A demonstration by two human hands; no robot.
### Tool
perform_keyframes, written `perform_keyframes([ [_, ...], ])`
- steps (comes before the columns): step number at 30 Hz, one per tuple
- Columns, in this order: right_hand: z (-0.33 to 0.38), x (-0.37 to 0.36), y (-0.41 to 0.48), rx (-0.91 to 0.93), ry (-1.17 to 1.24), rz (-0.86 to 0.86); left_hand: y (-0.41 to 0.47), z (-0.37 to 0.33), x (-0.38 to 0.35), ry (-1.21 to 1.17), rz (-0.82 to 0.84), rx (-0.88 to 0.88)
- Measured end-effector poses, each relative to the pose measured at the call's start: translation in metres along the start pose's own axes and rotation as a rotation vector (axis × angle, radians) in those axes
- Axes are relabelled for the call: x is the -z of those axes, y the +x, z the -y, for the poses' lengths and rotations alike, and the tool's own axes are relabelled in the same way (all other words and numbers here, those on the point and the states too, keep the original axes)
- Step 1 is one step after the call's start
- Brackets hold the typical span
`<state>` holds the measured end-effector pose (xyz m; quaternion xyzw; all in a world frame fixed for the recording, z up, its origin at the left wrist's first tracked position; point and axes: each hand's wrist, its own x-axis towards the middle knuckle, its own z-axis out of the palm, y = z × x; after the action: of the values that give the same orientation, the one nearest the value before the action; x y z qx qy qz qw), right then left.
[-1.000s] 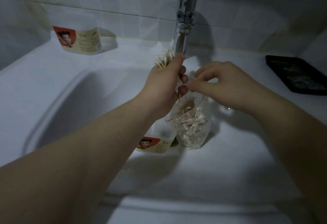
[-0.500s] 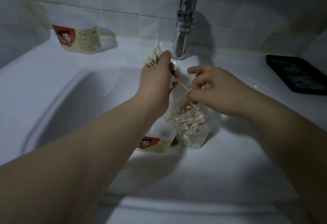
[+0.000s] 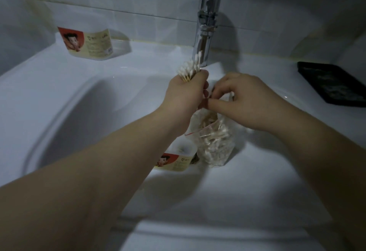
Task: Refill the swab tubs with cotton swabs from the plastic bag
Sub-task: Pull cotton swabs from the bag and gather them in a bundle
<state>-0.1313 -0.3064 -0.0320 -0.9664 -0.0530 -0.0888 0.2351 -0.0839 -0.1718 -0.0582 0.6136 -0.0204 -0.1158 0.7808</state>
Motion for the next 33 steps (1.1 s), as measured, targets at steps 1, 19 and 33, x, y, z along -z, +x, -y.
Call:
perform_keyframes([
  [1,0.001,0.001,-0.001,-0.014,-0.042,0.038,0.001,0.0,0.001,-0.009,-0.01,-0.003],
  [19,0.001,-0.001,-0.004,-0.073,-0.476,0.187,-0.003,0.004,-0.001,0.114,0.093,-0.074],
  [33,-0.008,0.034,-0.003,-0.169,0.149,-0.117,-0.004,0.006,0.0,0.21,0.107,-0.123],
])
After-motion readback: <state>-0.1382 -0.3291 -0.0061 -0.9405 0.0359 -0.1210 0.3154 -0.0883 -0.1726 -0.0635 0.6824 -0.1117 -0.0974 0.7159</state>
